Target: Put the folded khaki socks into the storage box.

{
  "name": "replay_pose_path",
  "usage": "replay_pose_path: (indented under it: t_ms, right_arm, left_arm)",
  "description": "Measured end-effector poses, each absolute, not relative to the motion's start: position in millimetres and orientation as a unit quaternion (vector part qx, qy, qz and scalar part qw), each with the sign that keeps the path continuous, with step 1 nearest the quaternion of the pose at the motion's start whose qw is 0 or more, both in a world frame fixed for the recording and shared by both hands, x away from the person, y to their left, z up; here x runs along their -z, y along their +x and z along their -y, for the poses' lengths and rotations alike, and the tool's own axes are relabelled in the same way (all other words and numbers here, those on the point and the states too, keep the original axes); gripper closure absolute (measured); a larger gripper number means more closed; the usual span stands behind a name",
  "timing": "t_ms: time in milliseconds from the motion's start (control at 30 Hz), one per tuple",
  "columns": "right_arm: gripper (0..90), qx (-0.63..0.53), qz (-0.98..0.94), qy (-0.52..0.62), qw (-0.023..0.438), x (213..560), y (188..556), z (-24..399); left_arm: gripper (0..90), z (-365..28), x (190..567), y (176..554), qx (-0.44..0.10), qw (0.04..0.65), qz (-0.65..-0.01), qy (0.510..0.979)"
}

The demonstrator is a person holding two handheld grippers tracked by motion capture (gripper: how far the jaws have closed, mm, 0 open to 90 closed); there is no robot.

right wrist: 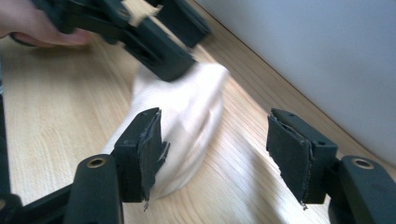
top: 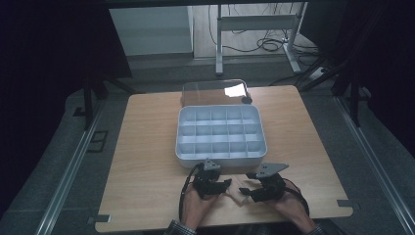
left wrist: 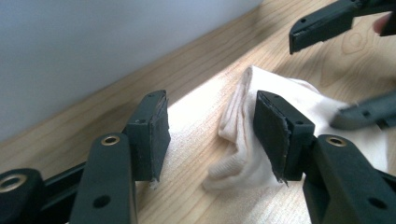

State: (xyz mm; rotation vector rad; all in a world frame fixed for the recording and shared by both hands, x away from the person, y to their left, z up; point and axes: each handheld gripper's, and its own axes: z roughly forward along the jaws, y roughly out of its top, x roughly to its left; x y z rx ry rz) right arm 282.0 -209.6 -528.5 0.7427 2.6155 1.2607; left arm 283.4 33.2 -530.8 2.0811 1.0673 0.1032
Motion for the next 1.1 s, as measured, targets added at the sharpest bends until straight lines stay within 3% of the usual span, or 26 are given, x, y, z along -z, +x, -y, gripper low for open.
replay_pose_path:
  t_ms: [300, 533, 933, 1033, 1100]
  right_arm:
    - [36.5, -0.424, -0.862, 0.273, 0.047, 538.4, 297.8, 220.3]
    - [37.2, -0.429, -0.862, 0.267, 0.035, 525.0, 292.8, 216.6]
    - [34.2, -0.392, -0.886, 0.245, 0.007, 533.9, 293.9, 185.3]
    - [38.1, -0.391, -0.888, 0.242, 0.010, 534.2, 293.5, 184.3]
    - [46.4, -0.387, -0.891, 0.236, 0.009, 533.3, 292.2, 183.5]
  left_arm:
    - [45.6, -37.6, 534.5, 278.5, -0.029, 0.400, -0.424, 0.812]
    - [45.6, -37.9, 534.0, 274.9, -0.033, 0.399, -0.421, 0.814]
    - [45.0, -40.2, 534.7, 273.0, -0.030, 0.402, -0.420, 0.813]
    - [44.7, -41.0, 535.1, 273.3, -0.029, 0.404, -0.421, 0.812]
    - [44.3, -41.4, 534.9, 273.6, -0.030, 0.404, -0.420, 0.812]
